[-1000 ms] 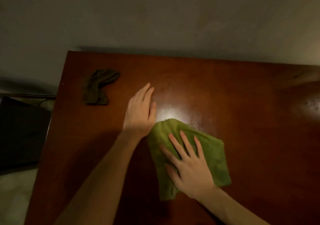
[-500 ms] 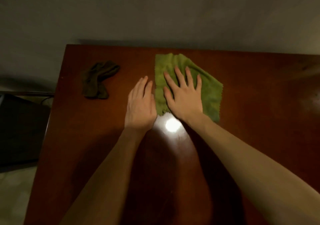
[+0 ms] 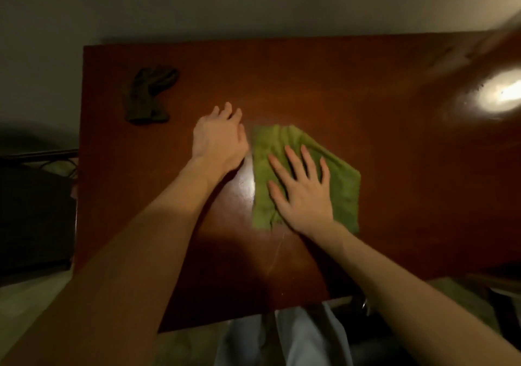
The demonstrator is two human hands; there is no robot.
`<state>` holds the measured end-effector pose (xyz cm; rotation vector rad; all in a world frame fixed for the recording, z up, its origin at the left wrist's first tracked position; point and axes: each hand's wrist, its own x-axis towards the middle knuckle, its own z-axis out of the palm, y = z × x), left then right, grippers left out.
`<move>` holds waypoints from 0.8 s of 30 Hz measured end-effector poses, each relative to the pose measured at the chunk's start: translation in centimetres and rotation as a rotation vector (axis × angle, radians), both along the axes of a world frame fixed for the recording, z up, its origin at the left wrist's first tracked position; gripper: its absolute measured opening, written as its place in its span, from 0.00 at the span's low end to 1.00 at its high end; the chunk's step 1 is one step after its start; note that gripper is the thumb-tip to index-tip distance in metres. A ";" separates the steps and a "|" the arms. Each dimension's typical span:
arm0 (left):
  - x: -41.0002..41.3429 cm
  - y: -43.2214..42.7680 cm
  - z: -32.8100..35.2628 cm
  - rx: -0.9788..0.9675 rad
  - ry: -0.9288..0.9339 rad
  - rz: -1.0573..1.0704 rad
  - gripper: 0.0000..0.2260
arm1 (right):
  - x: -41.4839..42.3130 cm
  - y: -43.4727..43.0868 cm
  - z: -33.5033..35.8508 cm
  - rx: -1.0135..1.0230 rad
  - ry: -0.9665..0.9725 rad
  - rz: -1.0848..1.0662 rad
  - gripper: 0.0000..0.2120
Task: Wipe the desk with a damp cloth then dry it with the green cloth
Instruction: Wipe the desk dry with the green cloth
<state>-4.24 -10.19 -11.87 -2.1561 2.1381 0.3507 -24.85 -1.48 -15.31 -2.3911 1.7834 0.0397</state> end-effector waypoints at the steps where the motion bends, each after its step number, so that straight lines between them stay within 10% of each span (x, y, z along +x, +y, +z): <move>1: 0.2 -0.3 0.7 0.026 -0.005 -0.010 0.24 | 0.7 -1.8 -0.2 -0.001 -0.004 -0.037 0.27; 16: -1.3 -1.7 2.8 0.325 -0.138 -0.032 0.38 | 3.8 11.8 0.4 0.128 -0.083 0.202 0.28; 24: -4.2 -1.2 1.8 0.352 -0.205 0.043 0.51 | -2.1 -0.9 -0.2 -0.014 -0.039 -0.043 0.27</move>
